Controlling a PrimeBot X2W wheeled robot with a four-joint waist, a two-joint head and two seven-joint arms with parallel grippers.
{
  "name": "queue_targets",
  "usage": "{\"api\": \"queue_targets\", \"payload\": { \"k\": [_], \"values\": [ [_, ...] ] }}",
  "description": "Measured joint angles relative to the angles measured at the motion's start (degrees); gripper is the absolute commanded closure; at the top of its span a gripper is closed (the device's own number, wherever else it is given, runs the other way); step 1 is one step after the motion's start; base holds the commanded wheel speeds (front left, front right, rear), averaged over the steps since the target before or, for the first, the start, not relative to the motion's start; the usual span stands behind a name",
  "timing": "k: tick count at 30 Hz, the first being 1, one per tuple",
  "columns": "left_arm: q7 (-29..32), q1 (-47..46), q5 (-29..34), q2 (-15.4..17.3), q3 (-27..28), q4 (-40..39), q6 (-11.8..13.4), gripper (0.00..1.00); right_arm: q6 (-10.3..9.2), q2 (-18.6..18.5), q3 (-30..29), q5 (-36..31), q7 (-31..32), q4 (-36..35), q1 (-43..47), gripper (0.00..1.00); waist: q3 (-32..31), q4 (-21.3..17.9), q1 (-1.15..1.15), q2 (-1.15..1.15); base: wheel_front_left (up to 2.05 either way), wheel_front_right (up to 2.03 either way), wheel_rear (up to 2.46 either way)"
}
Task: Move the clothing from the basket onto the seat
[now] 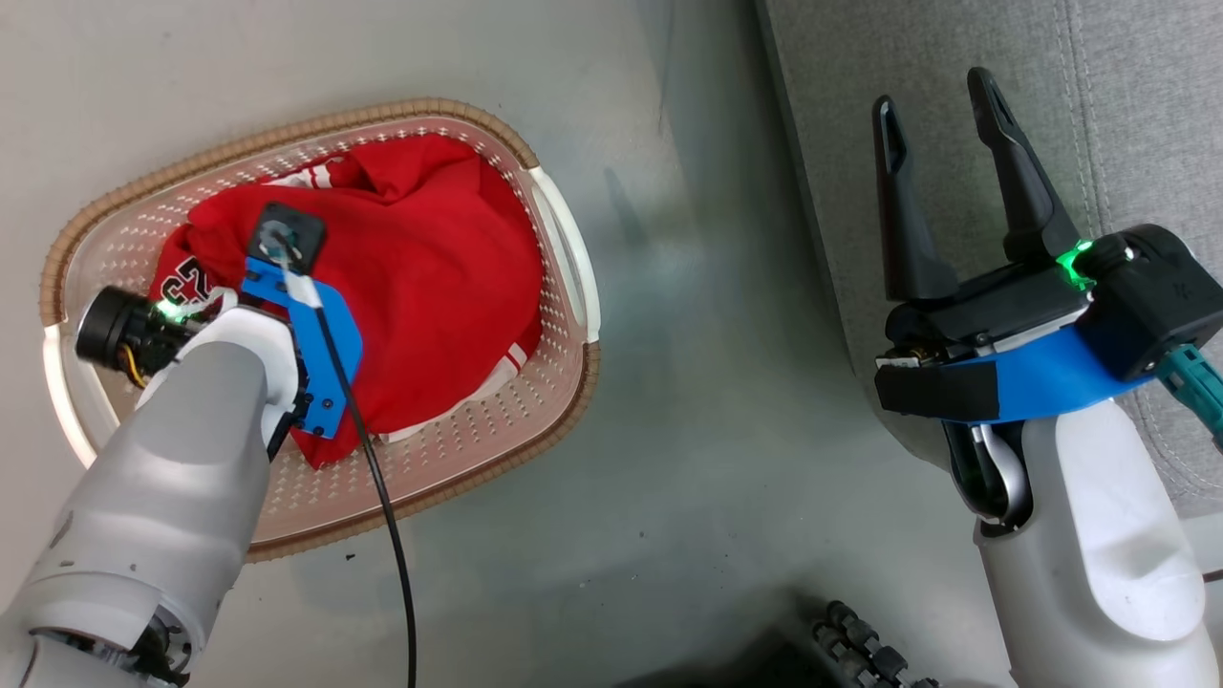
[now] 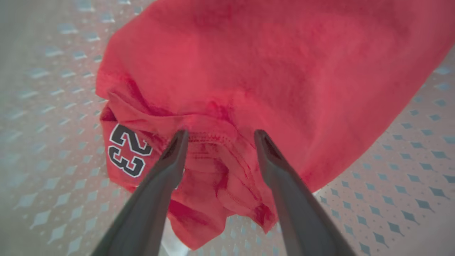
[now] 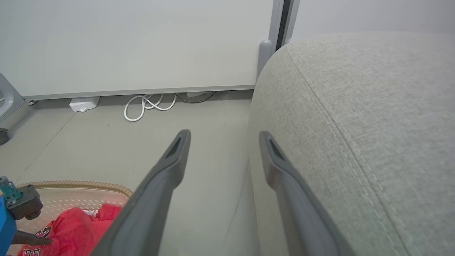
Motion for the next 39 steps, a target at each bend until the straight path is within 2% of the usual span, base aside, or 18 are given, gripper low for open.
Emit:
{"api": "queue_targets", "payload": {
  "k": [7, 11, 30, 31, 32, 39],
  "values": [
    [3.8, 0.6, -2.8, 0.3, 1.8, 0.1, 0.3, 0.0, 0.0, 0.0, 0.6, 0.3, 0.0, -0.4, -0.3, 0.0, 1.2, 0.0, 0.0, 0.0, 0.0, 0.0, 0.0],
    [3.8, 0.6, -5.0, 0.0, 3.5, 0.1, 0.3, 0.0, 0.0, 0.0, 0.8, 0.4, 0.0, -0.7, -0.6, 0.0, 2.1, 0.0, 0.0, 0.0, 0.0, 0.0, 0.0],
    [1.3, -0.4, -5.4, -0.5, 1.0, 0.1, -0.8, 0.0, 0.0, 0.0, 1.5, 1.3, 0.0, -1.3, -1.8, 0.0, 6.2, -1.2, 0.0, 0.0, 0.0, 0.0, 0.0],
    [0.7, -0.5, -5.3, -0.5, 0.8, -0.1, -0.8, 0.66, 0.0, 0.0, 1.6, 1.4, 0.0, -1.4, -1.9, 0.0, 6.3, -1.3, 0.0, 0.0, 0.0, 0.0, 0.0],
    [0.2, -0.6, -5.3, -0.5, 0.7, -0.2, -0.8, 1.0, 0.0, 0.0, 1.6, 1.4, 0.0, -1.4, -2.0, 0.0, 6.4, -1.3, 0.0, 0.0, 0.0, 0.0, 0.0],
    [-0.9, -0.5, -6.2, -1.0, -0.8, -1.0, -1.0, 1.0, 0.0, 0.0, 1.7, 1.5, 0.0, -0.6, -2.0, 0.0, 5.6, -1.1, 0.0, 0.0, 0.0, 0.0, 0.0]
  ]
}}
